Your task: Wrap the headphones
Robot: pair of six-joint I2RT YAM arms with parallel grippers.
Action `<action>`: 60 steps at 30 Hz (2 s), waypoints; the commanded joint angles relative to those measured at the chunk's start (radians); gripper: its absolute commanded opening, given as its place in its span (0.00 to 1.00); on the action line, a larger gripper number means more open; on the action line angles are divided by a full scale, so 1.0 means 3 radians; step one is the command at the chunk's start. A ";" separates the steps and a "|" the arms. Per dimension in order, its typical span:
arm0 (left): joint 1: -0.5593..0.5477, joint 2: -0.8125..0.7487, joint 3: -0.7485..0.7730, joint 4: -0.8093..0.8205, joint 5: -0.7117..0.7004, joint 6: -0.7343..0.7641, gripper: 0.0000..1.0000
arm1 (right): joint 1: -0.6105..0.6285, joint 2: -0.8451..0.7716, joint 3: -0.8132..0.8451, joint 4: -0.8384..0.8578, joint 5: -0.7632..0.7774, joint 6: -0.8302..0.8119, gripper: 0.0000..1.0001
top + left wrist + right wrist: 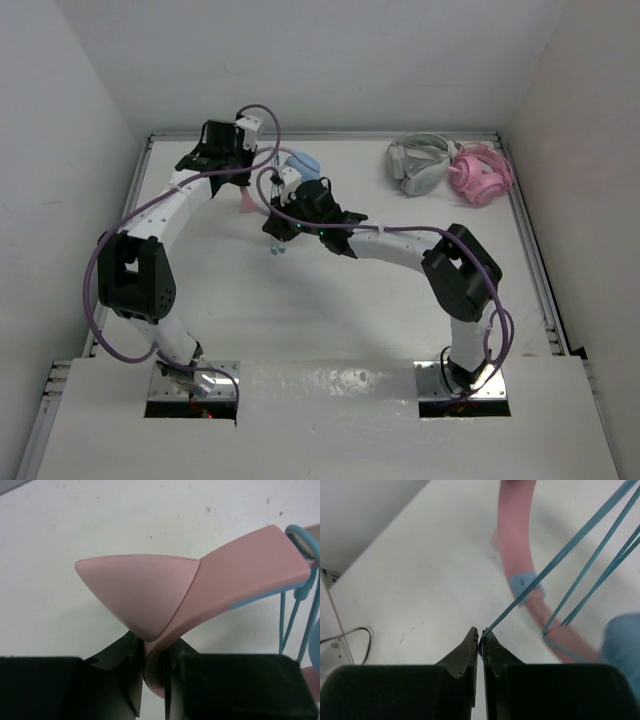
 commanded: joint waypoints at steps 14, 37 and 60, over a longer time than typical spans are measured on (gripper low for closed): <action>0.0061 -0.0234 0.0229 0.0252 0.0218 -0.0130 0.00 | 0.0072 0.0069 -0.0651 0.0735 0.0524 -0.0147 0.14; 0.0061 -0.0091 0.0341 -0.0141 0.0055 0.0346 0.00 | 0.0071 -0.1115 -0.1879 0.0868 -0.0150 -0.0755 0.57; -0.0067 -0.0127 0.0347 -0.0351 0.0167 0.0366 0.00 | -0.0081 -0.0148 0.0912 -0.1089 0.1762 -0.2014 0.94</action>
